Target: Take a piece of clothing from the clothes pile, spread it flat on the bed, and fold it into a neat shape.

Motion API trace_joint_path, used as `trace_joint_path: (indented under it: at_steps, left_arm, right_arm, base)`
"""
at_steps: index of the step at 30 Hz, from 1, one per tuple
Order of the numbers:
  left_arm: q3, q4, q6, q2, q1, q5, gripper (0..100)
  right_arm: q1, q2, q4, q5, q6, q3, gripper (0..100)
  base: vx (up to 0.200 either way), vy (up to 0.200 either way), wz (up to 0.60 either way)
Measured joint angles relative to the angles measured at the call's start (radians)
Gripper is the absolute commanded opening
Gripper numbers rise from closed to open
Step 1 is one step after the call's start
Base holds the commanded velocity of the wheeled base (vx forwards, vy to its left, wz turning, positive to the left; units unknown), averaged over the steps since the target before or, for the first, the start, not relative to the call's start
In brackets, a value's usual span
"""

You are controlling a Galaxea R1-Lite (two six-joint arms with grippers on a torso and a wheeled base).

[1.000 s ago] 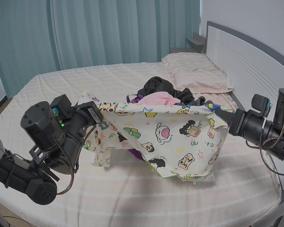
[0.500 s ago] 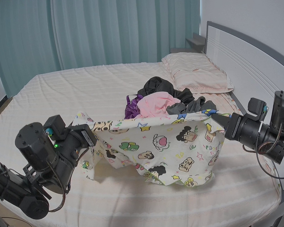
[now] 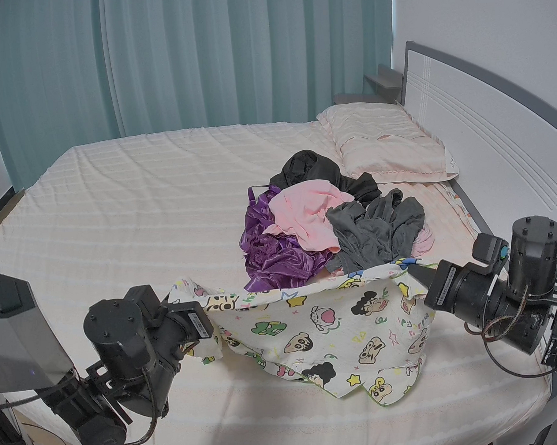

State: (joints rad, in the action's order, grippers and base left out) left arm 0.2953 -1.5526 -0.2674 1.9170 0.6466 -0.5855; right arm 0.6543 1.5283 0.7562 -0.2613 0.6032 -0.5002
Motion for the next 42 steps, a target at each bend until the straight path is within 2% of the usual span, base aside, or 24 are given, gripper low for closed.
trace_joint_path:
  at_steps: [14, 24, 31, 42]
  left_arm:
    - [-0.112, -0.001, -0.033, -0.013, 0.002, -0.006, 0]
    - [-0.191, 0.0, -0.103, -0.041, 0.009, -0.005, 0]
    - [-0.219, 0.0, -0.104, -0.054, 0.019, -0.006, 0]
    - [-0.224, 0.0, -0.1, -0.065, 0.023, -0.01, 0]
  right_arm:
    - [0.02, 0.014, 0.167, -0.005, 0.013, 0.139, 0]
    - [0.029, 0.014, 0.178, 0.003, 0.021, 0.157, 0]
    - [0.032, 0.011, 0.178, 0.0, 0.023, 0.161, 0]
    - [0.029, 0.011, 0.177, 0.004, 0.024, 0.163, 0]
  base:
    - [0.0, 0.0, 0.0]
    - [-0.16, 0.0, 0.0]
    - [-0.2, 0.0, 0.0]
    - [0.0, 0.0, 0.0]
